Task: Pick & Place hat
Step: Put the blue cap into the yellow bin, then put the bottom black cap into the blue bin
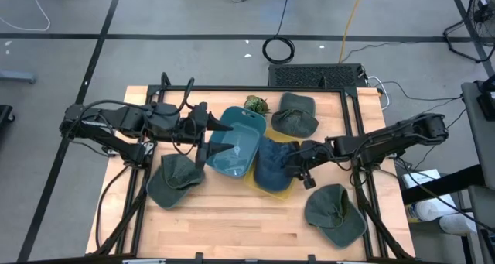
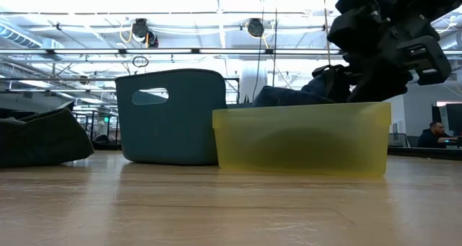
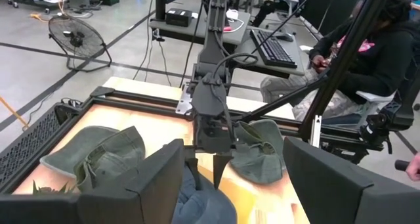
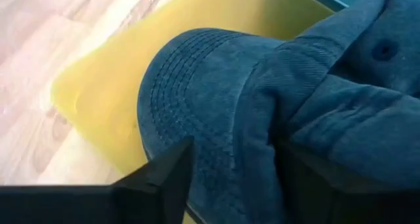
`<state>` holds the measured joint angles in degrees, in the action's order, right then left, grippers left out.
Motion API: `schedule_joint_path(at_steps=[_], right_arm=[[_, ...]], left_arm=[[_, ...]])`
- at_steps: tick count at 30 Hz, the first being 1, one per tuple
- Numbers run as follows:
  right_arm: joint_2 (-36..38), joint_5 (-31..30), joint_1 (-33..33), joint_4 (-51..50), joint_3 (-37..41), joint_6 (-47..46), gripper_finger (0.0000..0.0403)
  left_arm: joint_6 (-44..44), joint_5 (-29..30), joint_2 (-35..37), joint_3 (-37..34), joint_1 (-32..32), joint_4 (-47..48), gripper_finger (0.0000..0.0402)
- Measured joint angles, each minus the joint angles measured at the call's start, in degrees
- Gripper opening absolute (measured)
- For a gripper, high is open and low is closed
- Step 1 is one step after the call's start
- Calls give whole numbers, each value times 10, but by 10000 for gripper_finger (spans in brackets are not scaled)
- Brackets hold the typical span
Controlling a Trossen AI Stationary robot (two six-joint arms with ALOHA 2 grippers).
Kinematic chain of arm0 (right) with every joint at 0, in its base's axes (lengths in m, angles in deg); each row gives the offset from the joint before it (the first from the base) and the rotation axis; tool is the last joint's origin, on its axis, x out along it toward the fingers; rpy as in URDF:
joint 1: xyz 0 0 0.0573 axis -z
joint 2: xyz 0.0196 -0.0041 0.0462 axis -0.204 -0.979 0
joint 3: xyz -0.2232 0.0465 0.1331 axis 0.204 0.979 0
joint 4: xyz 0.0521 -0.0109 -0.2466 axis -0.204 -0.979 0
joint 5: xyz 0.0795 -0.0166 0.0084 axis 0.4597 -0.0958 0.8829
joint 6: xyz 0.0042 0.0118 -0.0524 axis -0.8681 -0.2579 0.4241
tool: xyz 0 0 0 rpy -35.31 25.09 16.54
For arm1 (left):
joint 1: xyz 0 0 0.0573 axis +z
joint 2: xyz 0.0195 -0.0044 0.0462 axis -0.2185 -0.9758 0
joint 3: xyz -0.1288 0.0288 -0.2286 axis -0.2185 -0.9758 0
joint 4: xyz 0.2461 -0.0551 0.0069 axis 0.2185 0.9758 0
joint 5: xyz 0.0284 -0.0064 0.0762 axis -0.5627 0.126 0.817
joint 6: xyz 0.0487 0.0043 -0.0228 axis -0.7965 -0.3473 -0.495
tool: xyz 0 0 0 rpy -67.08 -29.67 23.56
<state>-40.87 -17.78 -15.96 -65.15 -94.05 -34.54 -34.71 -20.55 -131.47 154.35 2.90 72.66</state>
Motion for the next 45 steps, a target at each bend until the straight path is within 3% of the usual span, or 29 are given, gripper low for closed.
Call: schedule_joint_path(at_steps=[7,14,28,38,45], right_arm=[[38,-1,0,-9,0,6,258],[74,-1,0,-9,0,-12,282],[202,-2,-16,-1,0,-32,278],[271,-19,-20,76,-10,-140,268],[279,-20,-19,57,-82,-247,267]], left_arm=[[-1,0,0,0,0,3,269],[0,0,0,0,0,3,269],[-3,0,0,0,0,2,269],[-3,0,0,0,0,2,269],[-2,2,0,0,0,2,269]])
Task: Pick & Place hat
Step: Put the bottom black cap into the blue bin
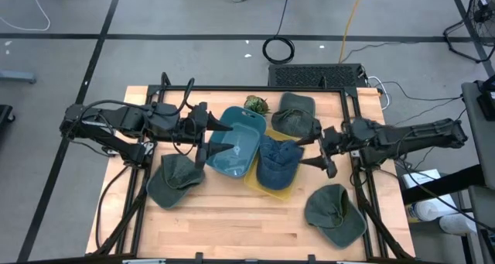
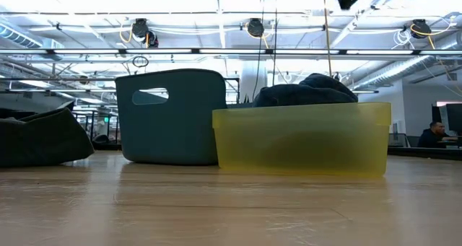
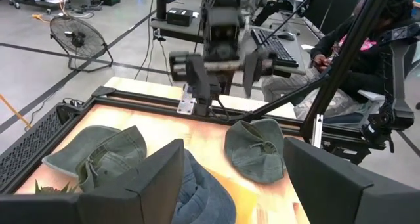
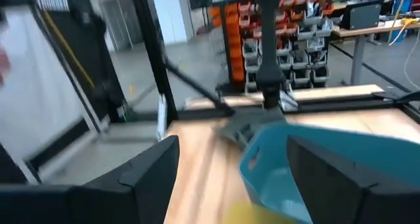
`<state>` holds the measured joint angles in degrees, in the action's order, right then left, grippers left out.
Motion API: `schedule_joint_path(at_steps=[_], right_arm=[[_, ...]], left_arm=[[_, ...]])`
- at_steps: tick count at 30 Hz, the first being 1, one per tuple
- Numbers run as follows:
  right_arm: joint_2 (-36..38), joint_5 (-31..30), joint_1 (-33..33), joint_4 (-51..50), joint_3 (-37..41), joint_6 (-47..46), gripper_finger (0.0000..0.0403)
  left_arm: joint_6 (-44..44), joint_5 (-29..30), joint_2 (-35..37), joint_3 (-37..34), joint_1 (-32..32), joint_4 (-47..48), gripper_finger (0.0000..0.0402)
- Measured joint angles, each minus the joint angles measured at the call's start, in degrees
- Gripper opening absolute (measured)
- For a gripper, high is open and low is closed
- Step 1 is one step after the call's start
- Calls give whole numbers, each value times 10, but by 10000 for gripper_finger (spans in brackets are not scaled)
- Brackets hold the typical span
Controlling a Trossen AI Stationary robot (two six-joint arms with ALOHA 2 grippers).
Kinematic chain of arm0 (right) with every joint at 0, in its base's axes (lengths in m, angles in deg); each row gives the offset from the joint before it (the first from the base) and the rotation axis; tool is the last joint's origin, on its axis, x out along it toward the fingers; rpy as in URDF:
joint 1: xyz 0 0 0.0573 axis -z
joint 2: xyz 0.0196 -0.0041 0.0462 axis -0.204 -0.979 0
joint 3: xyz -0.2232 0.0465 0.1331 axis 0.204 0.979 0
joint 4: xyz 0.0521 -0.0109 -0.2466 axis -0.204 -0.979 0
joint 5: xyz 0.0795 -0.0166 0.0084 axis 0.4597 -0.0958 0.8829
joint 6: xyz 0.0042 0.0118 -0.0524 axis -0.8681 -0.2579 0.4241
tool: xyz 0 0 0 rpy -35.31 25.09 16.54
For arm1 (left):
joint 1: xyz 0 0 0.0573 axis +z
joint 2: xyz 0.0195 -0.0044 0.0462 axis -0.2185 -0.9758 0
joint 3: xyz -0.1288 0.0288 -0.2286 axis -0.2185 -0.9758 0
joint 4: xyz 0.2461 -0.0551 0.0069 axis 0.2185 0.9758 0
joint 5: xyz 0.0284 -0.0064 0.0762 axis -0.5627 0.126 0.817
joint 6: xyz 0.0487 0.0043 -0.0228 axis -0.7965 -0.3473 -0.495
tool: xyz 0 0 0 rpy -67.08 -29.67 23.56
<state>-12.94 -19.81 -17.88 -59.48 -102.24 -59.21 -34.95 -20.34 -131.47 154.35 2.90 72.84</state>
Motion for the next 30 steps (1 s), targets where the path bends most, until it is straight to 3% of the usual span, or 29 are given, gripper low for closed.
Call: schedule_joint_path(at_steps=[5,11,21,30], right_arm=[[0,-64,0,-35,-64,-88,267],[-18,-100,0,-228,-162,-203,267],[-84,-57,-3,-468,-312,-289,266],[-162,-17,-40,-610,-419,-352,226]], left_arm=[[0,0,0,0,0,0,269],[-3,0,0,0,0,0,269],[-27,0,0,0,0,0,269],[-11,-8,0,0,0,8,269]])
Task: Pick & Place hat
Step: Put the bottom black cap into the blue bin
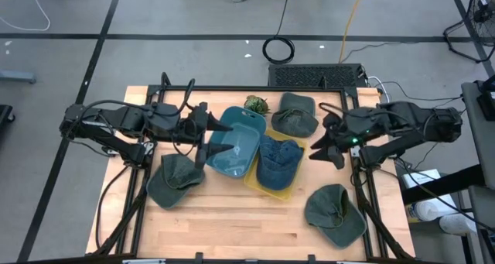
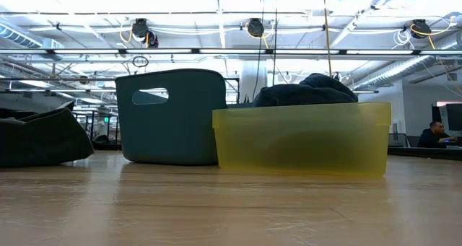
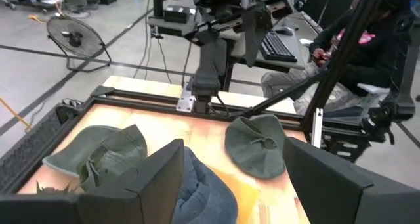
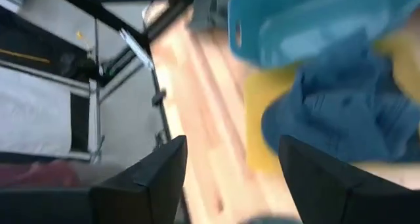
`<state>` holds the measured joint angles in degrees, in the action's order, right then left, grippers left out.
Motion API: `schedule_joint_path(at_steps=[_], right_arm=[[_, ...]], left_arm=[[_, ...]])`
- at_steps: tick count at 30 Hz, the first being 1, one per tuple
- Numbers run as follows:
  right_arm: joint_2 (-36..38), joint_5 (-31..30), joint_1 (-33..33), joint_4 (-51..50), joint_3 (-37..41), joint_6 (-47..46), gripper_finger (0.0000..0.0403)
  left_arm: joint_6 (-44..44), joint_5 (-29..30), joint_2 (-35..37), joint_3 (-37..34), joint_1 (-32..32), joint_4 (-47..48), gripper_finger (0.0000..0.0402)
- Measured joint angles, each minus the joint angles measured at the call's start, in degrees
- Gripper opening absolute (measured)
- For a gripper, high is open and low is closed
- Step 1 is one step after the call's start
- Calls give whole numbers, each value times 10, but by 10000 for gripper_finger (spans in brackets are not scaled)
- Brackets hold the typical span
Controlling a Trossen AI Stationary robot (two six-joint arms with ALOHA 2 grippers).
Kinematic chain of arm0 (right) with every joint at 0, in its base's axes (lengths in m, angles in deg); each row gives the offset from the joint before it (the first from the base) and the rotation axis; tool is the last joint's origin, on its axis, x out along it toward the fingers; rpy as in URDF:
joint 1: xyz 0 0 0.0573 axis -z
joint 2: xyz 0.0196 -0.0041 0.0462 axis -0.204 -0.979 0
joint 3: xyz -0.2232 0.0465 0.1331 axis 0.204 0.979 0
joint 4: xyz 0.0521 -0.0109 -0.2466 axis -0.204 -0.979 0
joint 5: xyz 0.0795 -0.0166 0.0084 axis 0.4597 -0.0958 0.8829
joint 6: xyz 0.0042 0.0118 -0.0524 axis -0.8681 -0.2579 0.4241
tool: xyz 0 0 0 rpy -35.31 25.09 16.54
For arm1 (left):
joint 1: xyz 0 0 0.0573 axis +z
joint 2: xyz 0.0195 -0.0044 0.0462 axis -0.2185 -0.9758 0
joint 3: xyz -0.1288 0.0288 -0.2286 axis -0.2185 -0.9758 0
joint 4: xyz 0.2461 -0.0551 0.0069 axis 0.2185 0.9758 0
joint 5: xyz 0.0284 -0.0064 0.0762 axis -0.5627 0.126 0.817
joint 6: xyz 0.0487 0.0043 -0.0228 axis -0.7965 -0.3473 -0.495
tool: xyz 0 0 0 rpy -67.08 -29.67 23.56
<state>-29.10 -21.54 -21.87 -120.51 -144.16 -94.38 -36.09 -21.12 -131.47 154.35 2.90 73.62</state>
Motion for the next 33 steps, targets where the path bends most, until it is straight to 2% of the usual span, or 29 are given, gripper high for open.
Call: schedule_joint_path(at_steps=[9,15,17,21,27,31,33], right_arm=[[-48,130,-36,-30,-26,-135,204],[-65,200,-54,-15,-25,-169,203],[-66,202,-58,35,-14,-192,203],[-67,221,-62,177,19,-299,205],[-71,267,-61,403,57,-369,223],[-71,325,-70,464,56,-406,258],[-71,347,-82,462,56,-411,280]], left_arm=[[21,-23,0,0,0,49,269],[31,-24,0,0,0,51,269],[31,-24,0,0,0,51,269],[48,-25,0,0,0,51,269],[50,-25,0,0,0,51,269],[47,-23,0,0,0,47,269],[57,-23,0,0,0,41,269]])
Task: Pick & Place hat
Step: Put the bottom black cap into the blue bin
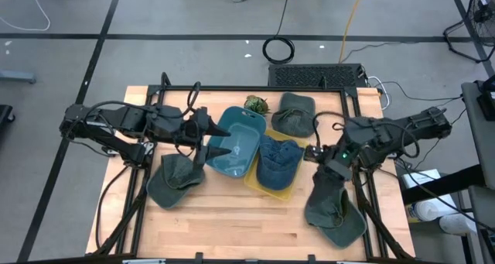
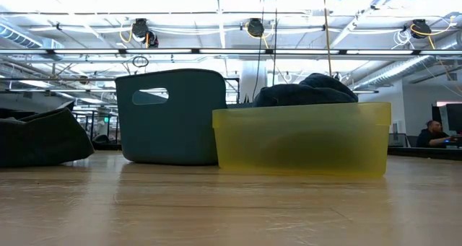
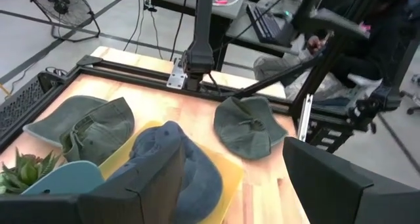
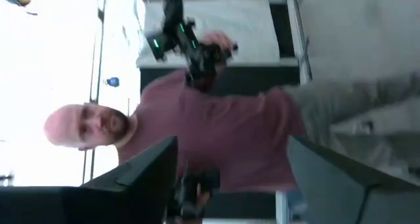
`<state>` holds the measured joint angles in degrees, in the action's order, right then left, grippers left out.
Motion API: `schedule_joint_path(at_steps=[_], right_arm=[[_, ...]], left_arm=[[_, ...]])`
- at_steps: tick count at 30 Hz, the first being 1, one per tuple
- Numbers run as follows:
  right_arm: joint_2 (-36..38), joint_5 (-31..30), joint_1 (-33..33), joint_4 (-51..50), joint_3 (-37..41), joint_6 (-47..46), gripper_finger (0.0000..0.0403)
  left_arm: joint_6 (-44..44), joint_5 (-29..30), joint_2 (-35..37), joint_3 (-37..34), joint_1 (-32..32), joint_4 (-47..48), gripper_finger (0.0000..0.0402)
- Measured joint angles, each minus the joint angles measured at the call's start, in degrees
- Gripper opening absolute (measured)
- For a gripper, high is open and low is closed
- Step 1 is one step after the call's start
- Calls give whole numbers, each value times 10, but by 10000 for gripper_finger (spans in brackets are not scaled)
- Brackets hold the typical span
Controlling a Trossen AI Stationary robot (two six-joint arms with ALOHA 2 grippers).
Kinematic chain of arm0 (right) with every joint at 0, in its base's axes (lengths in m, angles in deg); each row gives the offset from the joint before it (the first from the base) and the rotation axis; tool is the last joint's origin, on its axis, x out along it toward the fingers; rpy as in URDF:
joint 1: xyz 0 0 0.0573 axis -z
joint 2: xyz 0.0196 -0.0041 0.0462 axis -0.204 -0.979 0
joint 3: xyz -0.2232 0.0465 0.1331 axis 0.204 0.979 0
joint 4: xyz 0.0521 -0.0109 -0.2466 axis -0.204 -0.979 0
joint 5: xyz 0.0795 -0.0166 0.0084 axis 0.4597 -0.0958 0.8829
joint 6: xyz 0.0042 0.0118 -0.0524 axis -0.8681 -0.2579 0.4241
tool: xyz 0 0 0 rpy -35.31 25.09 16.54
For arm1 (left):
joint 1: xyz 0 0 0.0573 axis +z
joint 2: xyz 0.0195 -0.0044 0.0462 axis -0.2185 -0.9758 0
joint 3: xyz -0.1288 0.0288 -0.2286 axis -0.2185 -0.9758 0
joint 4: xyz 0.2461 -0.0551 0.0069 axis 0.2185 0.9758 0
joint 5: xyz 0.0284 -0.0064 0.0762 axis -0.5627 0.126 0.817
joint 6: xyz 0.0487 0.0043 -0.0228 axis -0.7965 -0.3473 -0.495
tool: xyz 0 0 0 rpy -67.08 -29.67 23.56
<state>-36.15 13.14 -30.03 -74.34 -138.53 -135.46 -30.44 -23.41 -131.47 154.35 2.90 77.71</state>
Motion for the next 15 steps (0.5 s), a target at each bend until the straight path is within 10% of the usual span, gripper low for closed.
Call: schedule_joint_path(at_steps=[15], right_arm=[[-10,-41,-59,-114,0,26,376]], left_arm=[[-1,0,0,0,0,-6,269]])
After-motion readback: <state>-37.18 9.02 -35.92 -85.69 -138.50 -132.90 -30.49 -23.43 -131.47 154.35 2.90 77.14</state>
